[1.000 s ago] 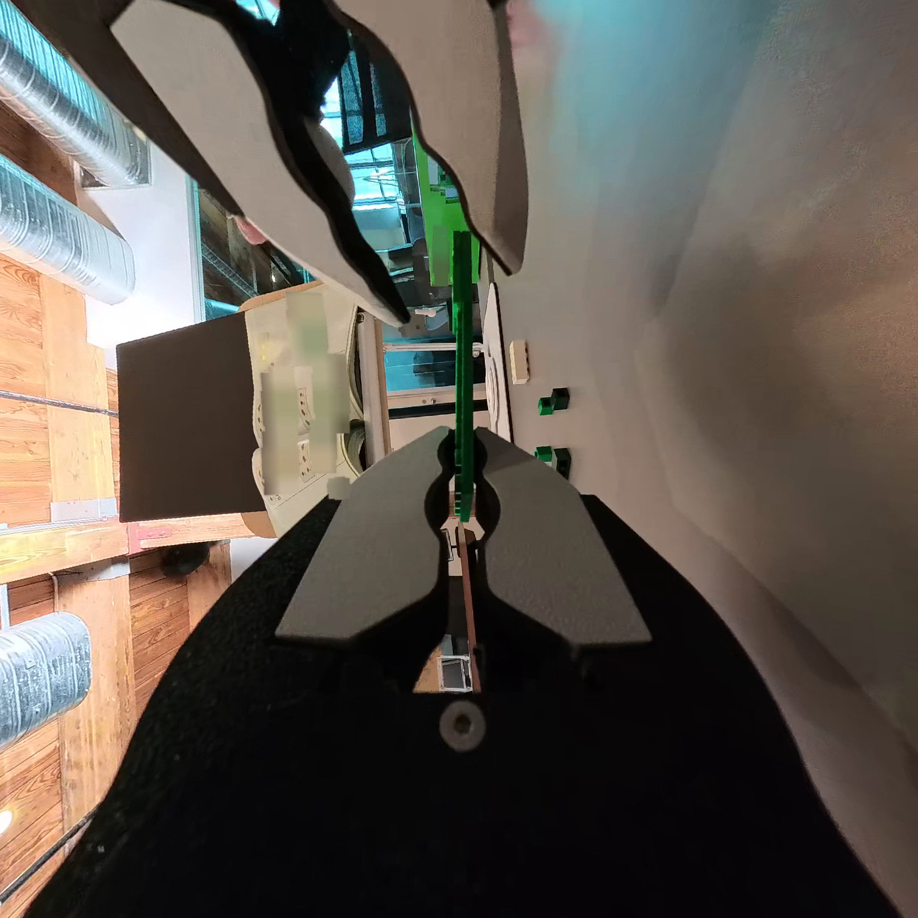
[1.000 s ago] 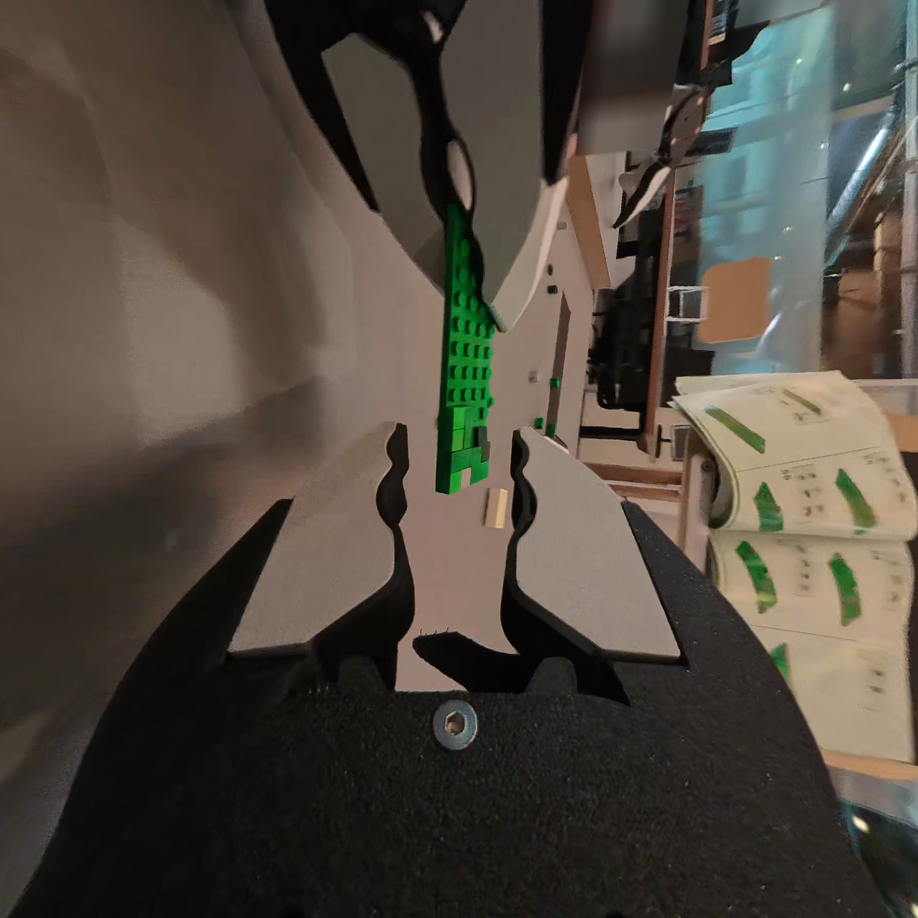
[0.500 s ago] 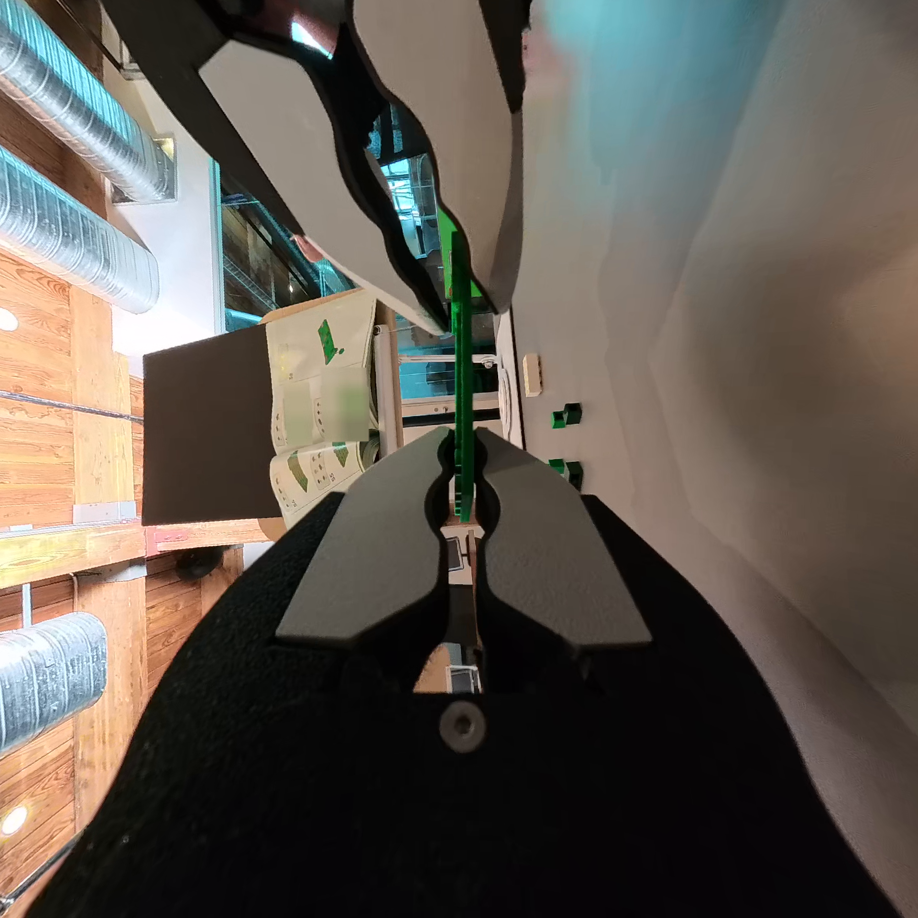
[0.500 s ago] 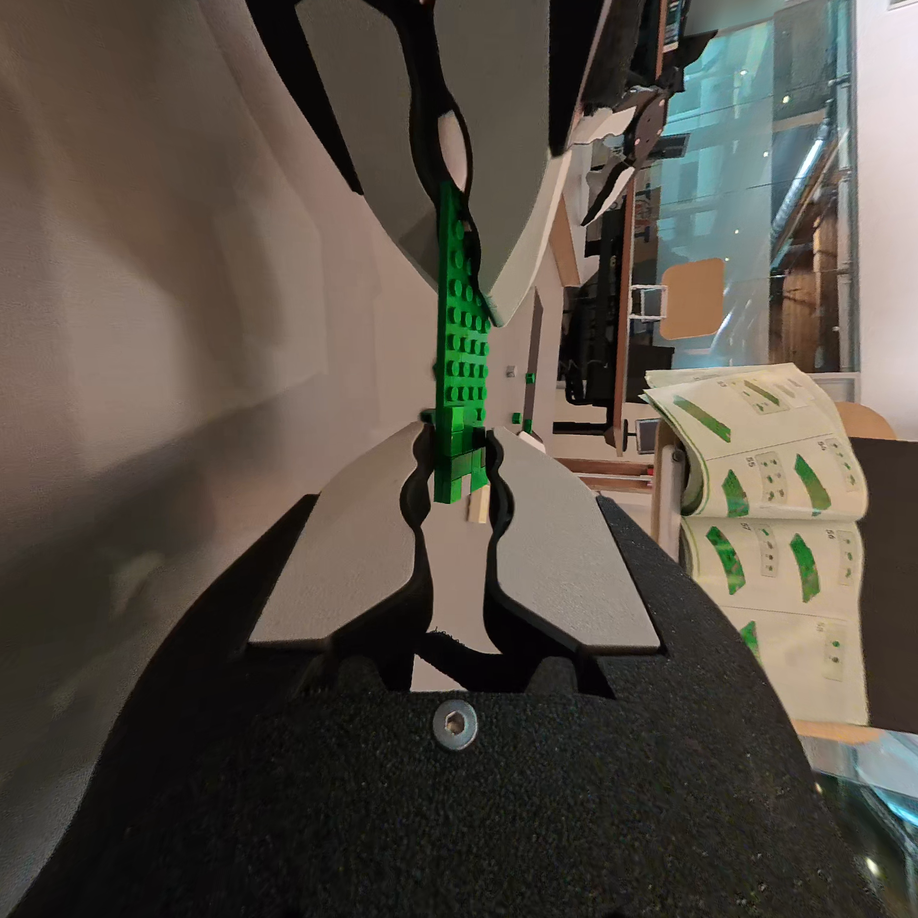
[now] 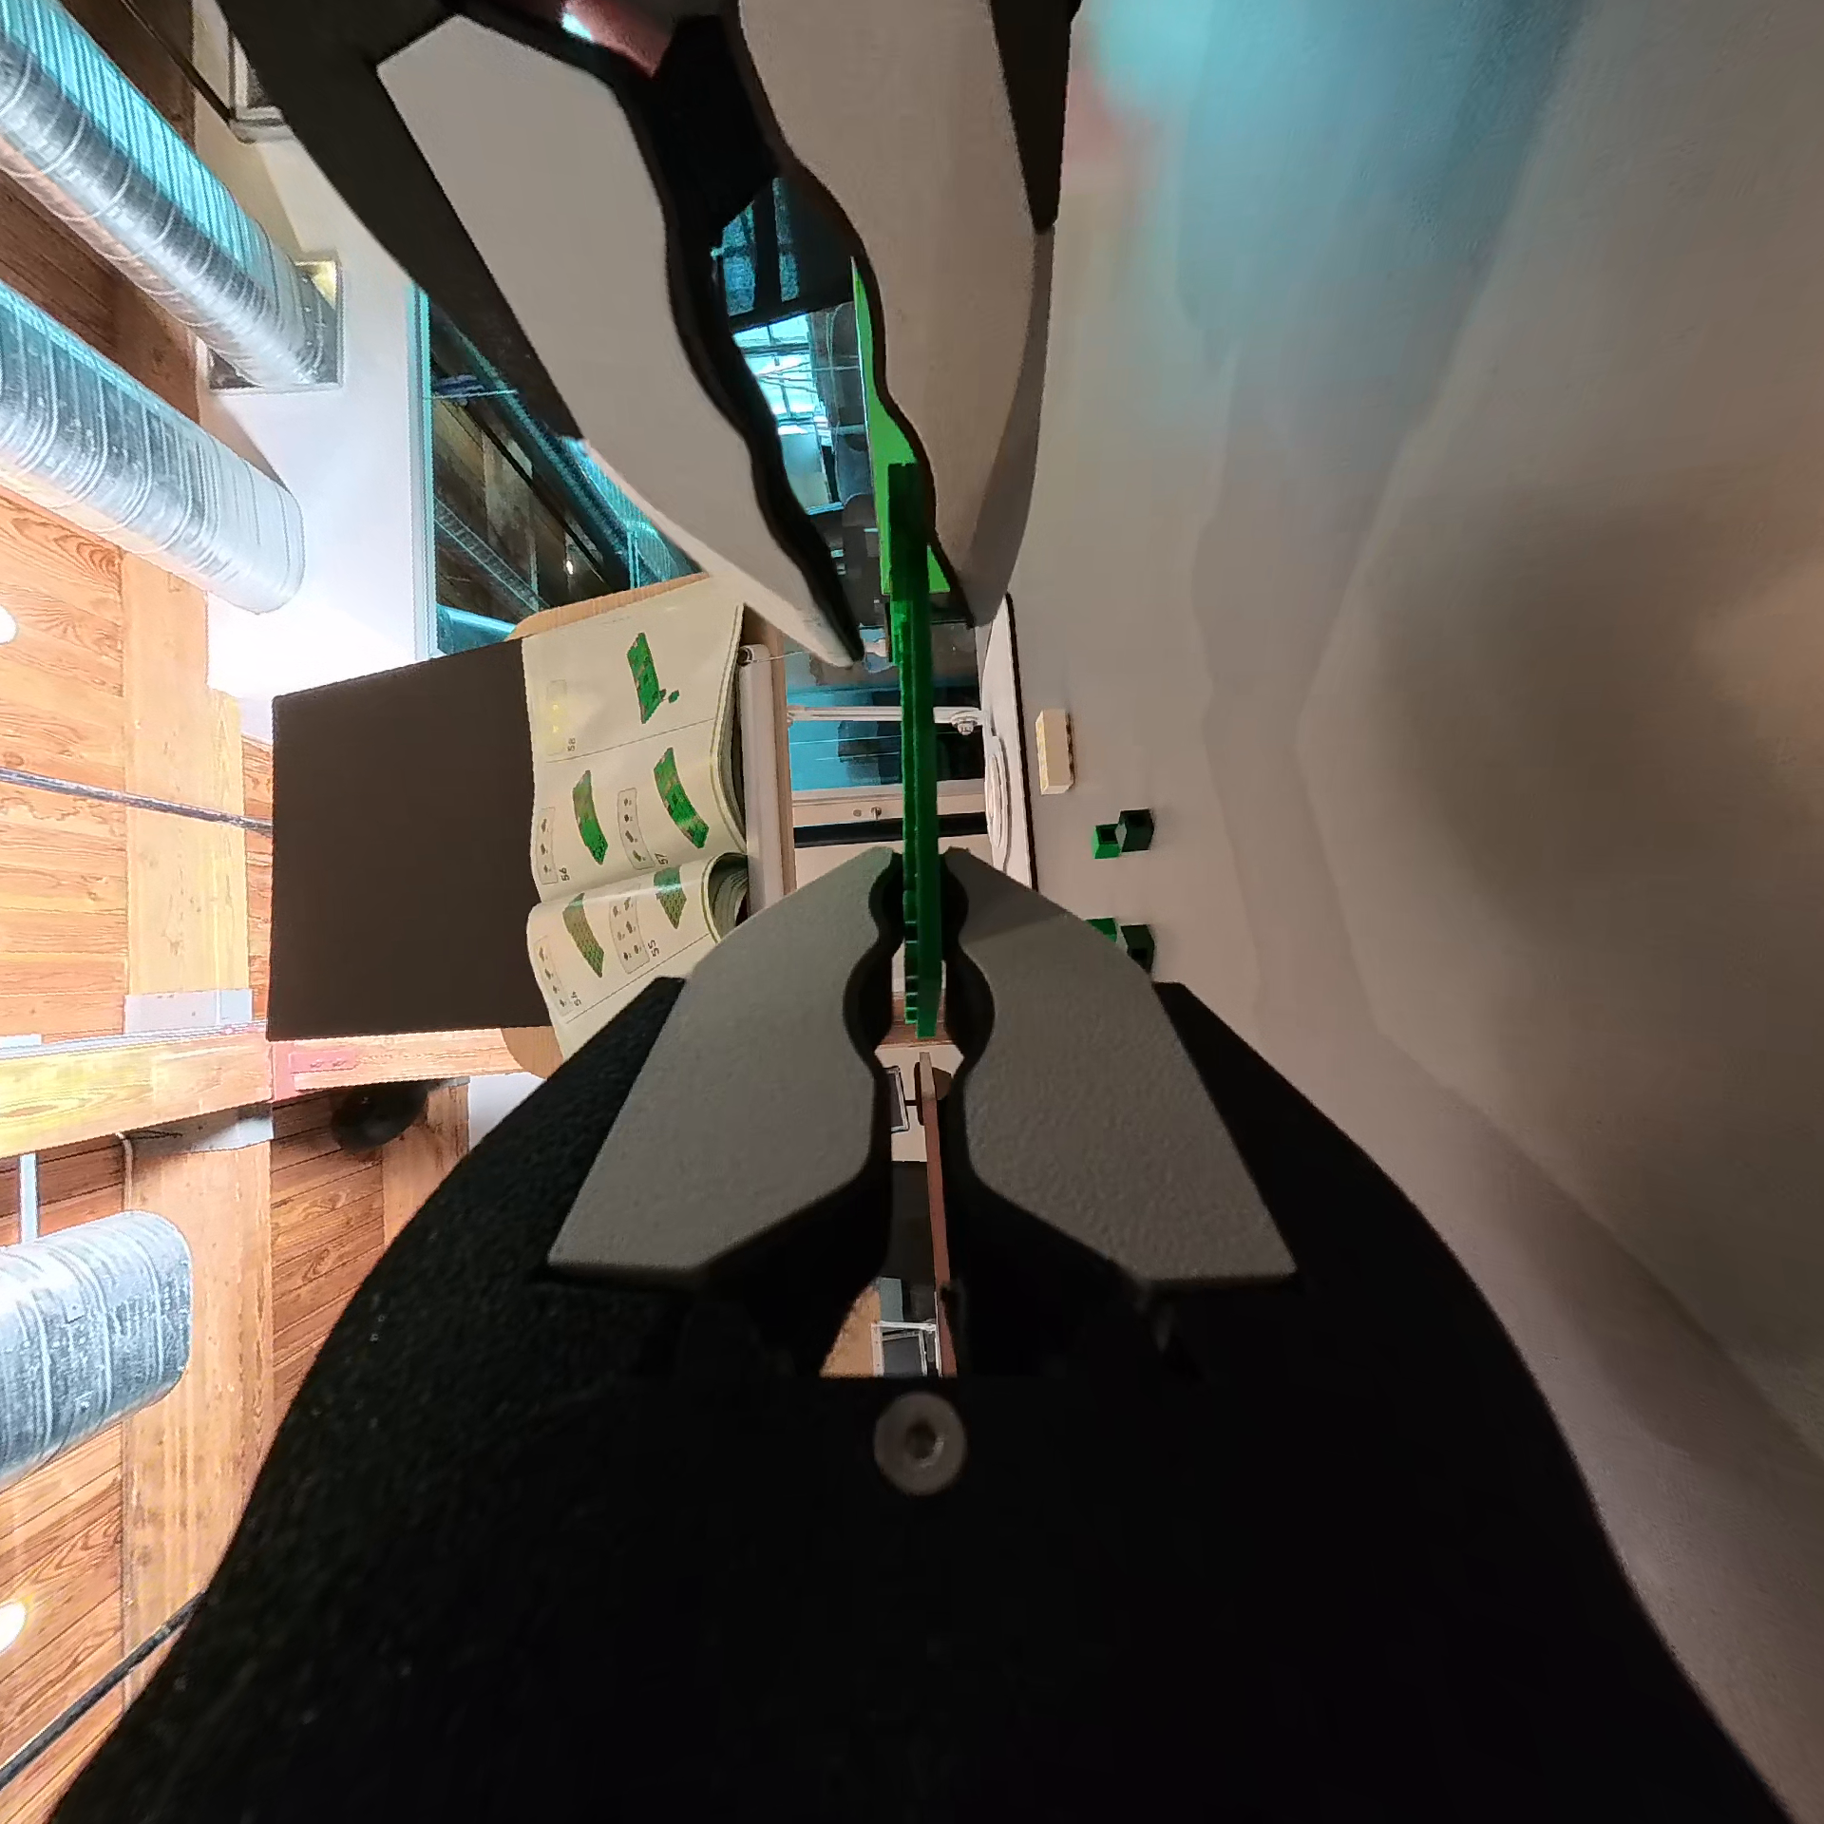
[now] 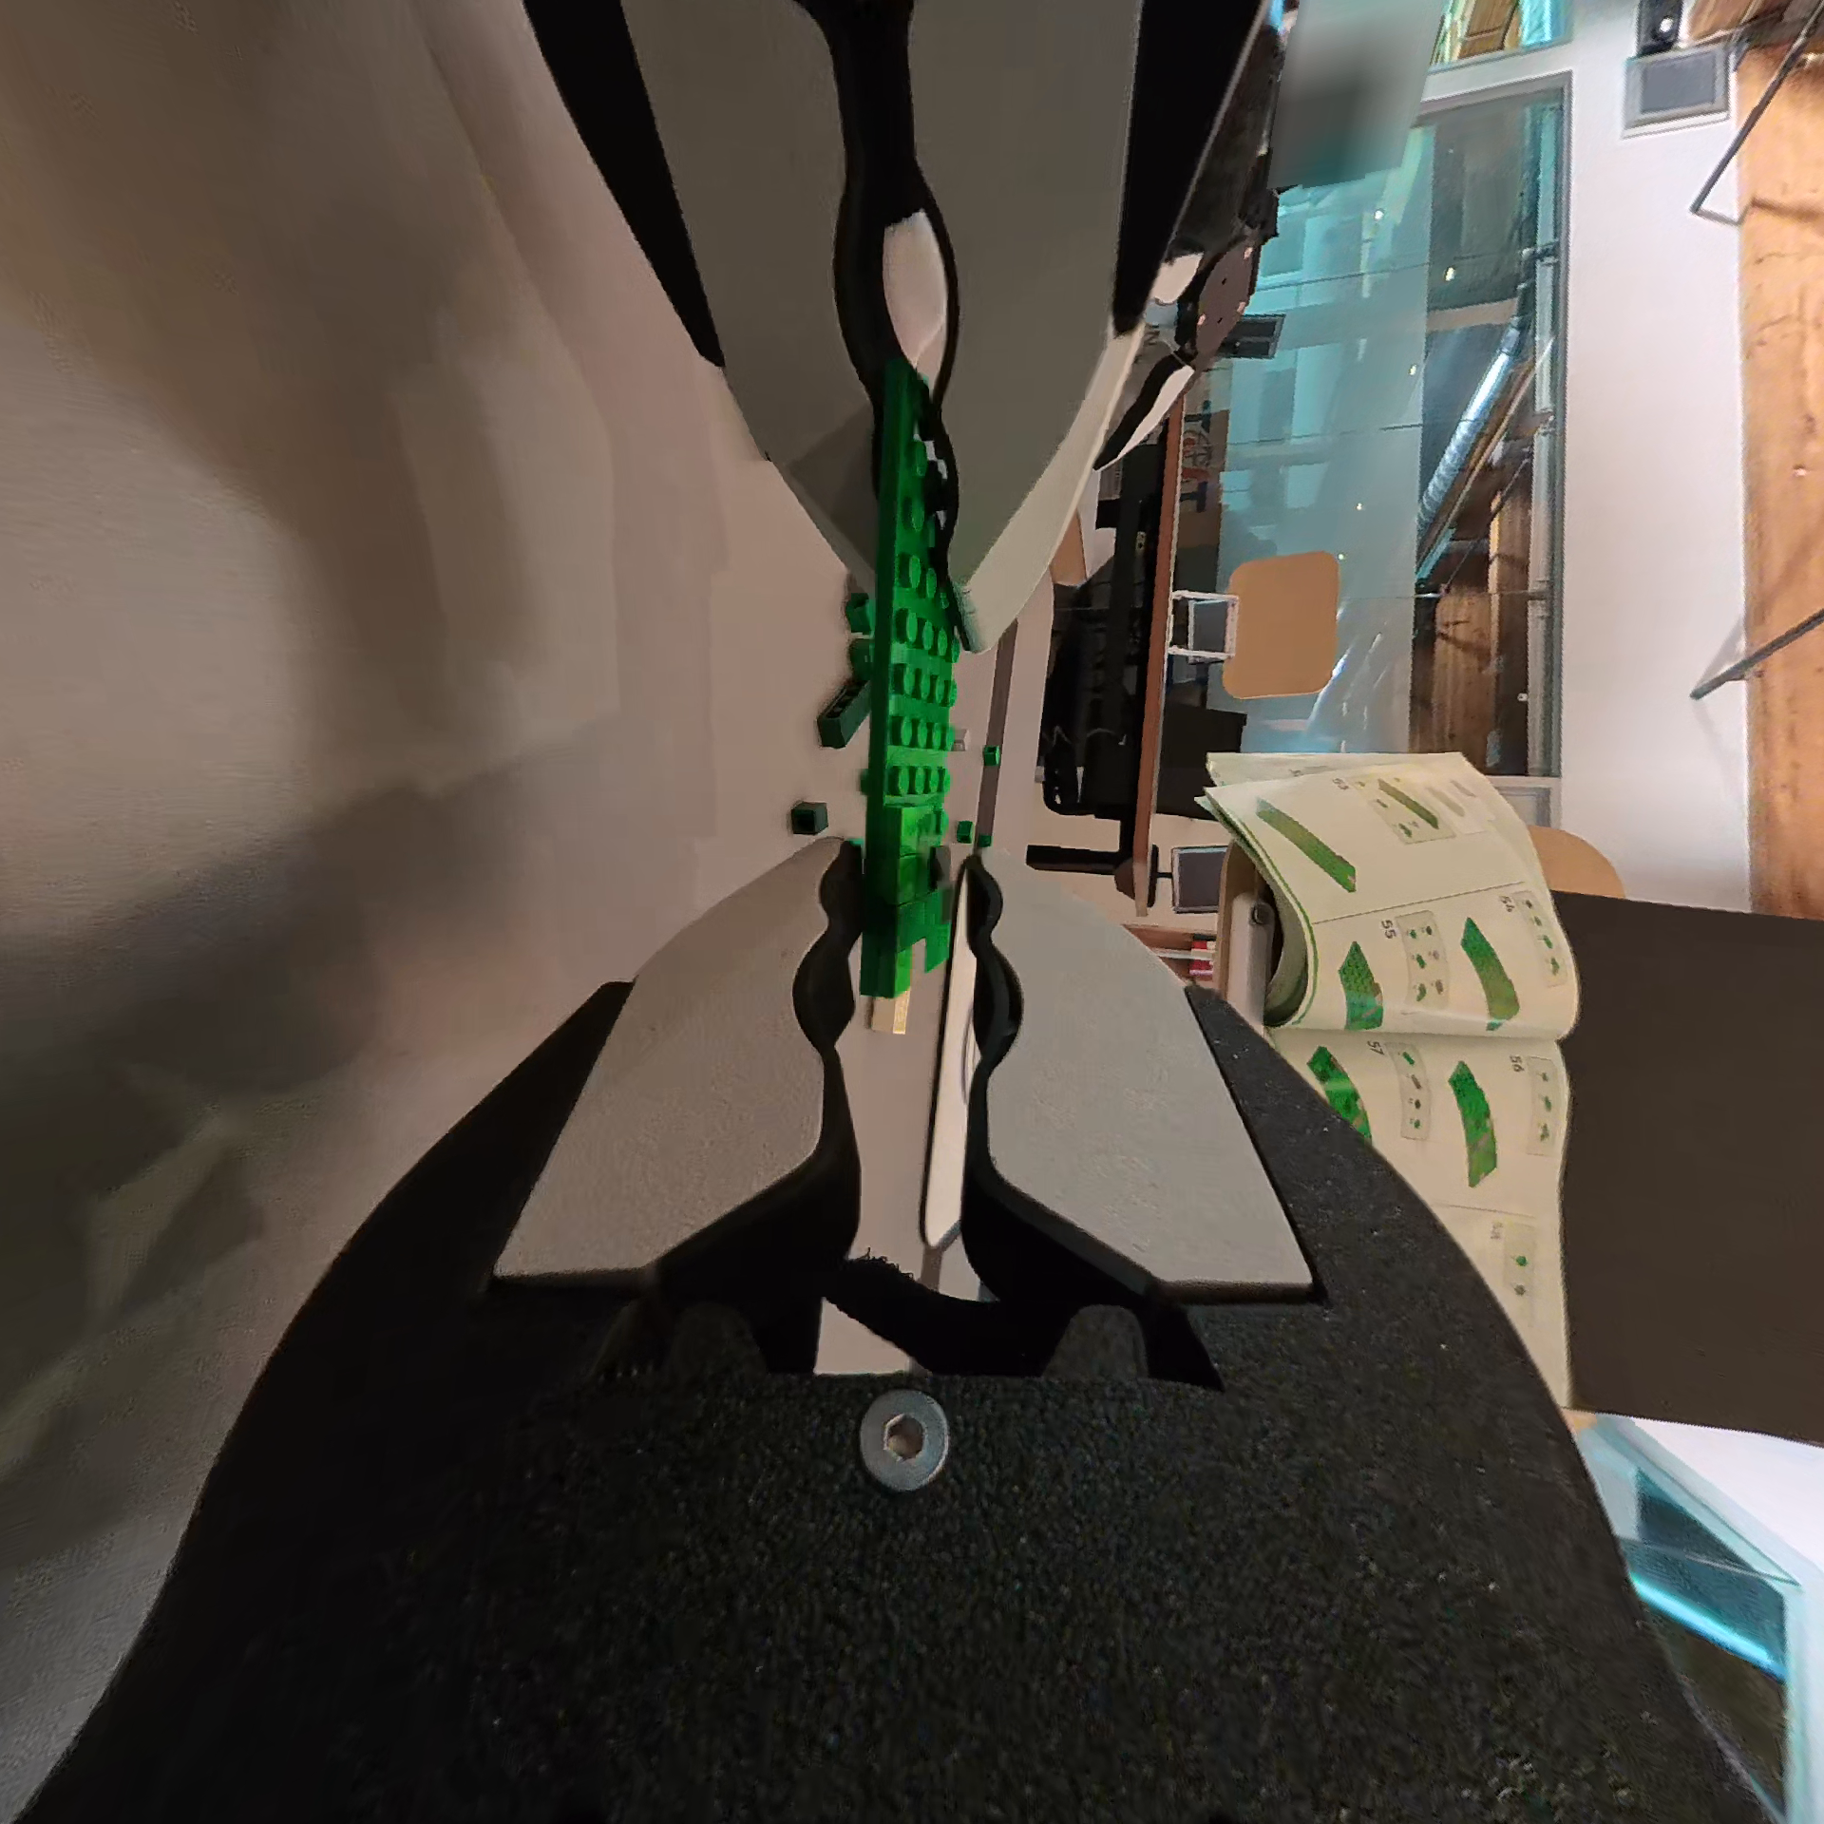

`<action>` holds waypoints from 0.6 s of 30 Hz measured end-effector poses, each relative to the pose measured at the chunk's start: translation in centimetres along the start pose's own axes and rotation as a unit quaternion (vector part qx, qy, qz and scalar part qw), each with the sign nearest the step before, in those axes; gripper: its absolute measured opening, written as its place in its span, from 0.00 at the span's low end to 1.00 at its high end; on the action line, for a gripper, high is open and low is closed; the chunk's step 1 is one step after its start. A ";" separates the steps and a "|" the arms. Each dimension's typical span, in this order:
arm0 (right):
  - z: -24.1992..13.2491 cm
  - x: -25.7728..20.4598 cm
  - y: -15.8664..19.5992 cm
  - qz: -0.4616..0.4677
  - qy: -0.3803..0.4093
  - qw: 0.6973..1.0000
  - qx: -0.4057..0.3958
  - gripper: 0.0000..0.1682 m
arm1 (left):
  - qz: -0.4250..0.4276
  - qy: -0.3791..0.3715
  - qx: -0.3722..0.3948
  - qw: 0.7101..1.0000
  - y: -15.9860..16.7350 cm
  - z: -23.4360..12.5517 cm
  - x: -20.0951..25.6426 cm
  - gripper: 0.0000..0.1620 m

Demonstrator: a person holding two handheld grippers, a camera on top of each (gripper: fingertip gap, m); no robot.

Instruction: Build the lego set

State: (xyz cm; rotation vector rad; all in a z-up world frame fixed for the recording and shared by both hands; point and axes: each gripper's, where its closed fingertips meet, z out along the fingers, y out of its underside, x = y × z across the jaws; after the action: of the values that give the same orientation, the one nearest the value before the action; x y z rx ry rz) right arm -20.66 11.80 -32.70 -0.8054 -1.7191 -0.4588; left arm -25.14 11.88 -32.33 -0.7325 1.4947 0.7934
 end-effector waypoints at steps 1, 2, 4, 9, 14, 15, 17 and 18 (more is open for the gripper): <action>0.0 0.0 -0.1 -0.005 0.001 1.000 0.003 0.10 | 0.000 -0.002 0.000 1.000 0.0 0.0 -0.1 0.03; 0.0 0.0 -0.2 -0.008 0.005 1.000 0.007 0.10 | 0.000 -0.005 0.000 1.000 0.0 -0.1 -0.2 0.03; -0.1 0.1 -0.2 -0.013 0.004 1.000 0.009 0.09 | 0.008 -0.012 0.004 1.000 -0.1 -0.2 -0.3 0.03; -0.5 0.7 -0.3 -0.016 0.008 1.000 0.019 0.04 | 0.019 -0.026 0.011 0.999 -0.4 -0.4 -0.6 0.04; -0.4 0.5 -0.1 -0.057 0.008 0.998 0.014 0.04 | 0.014 -0.015 0.016 1.000 -0.6 -0.2 -0.2 0.04; -0.3 0.4 -0.1 -0.049 0.006 0.999 0.015 0.04 | 0.016 -0.011 0.016 1.000 -0.6 -0.2 0.0 0.04; -0.3 0.5 -0.2 -0.003 0.012 0.999 0.031 0.07 | 0.014 -0.020 0.014 1.000 -0.5 -0.1 -0.2 0.03; -0.4 0.7 -0.1 0.035 0.019 0.998 0.041 0.10 | 0.010 -0.027 0.013 0.999 -0.4 -0.1 -0.6 0.03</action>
State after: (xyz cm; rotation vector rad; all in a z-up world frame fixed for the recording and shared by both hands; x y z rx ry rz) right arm -20.61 11.63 -31.90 -0.7907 -1.6592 -0.3515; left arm -24.82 11.57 -31.78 -0.6721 1.4626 0.8011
